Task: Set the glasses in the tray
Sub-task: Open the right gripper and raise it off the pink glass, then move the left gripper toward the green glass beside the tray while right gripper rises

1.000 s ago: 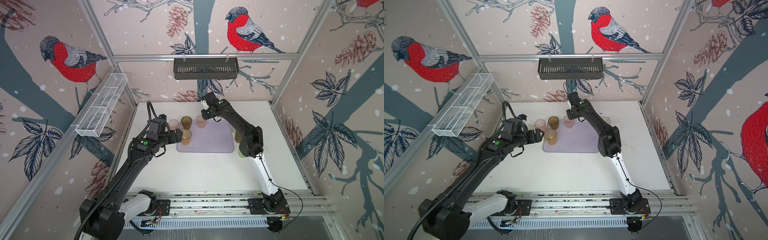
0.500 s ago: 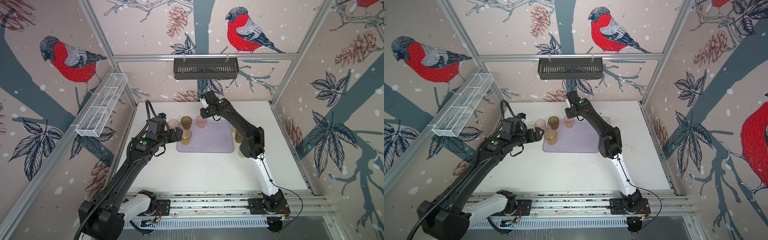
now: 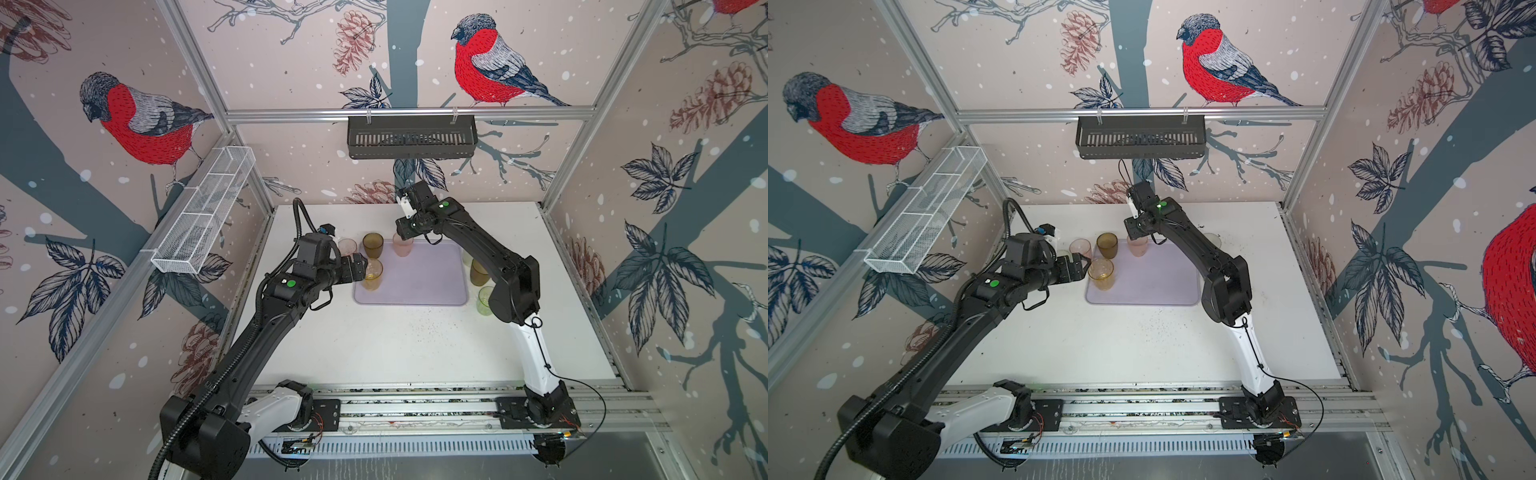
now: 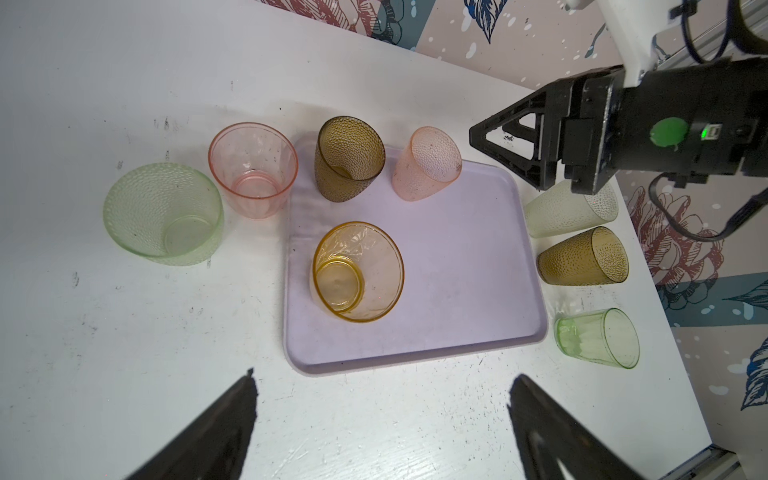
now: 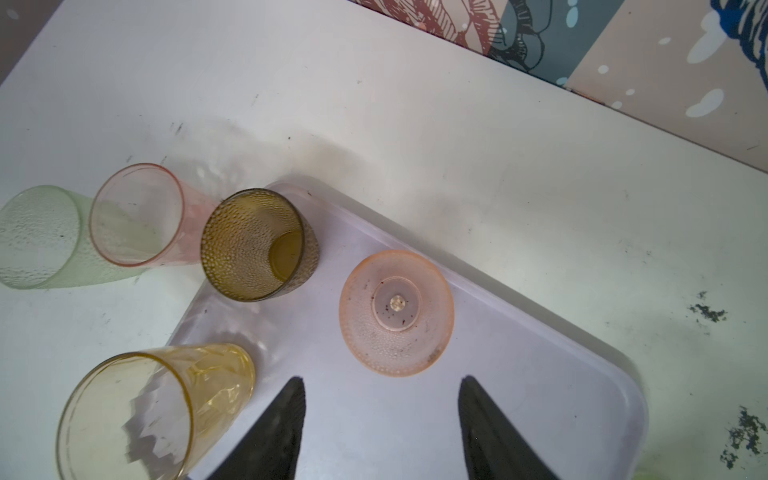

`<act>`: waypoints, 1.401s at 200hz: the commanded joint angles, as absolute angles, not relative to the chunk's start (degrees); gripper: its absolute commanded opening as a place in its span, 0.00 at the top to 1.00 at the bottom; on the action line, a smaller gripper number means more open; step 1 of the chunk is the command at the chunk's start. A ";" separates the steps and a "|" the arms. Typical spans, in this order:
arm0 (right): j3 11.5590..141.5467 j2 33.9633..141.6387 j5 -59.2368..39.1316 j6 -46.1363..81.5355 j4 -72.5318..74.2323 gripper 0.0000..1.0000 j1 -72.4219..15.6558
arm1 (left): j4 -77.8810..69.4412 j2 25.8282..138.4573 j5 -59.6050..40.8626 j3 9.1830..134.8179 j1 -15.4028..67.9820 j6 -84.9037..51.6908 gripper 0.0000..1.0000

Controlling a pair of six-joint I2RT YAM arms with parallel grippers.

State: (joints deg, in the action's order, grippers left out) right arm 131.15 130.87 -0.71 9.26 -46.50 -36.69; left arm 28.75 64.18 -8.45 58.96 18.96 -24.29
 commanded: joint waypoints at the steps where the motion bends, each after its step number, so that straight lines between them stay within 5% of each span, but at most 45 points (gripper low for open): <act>1: 130.47 129.51 -0.28 9.57 -43.81 0.38 -37.21 | 27.33 64.32 -9.88 59.71 18.90 -23.73 0.05; 115: 124.19 122.38 1.87 8.27 -42.01 0.26 -37.76 | 32.10 65.11 -8.47 63.28 18.90 -25.16 0.05; 280: 103.02 107.14 -0.61 7.20 -32.27 0.22 -37.73 | 37.85 72.24 -8.00 70.57 12.96 -28.48 0.11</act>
State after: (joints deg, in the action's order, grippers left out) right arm 104.66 108.88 0.30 7.31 -35.33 -37.76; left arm 36.56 71.59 -7.38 69.82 14.57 -27.51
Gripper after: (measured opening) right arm 0.779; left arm 0.898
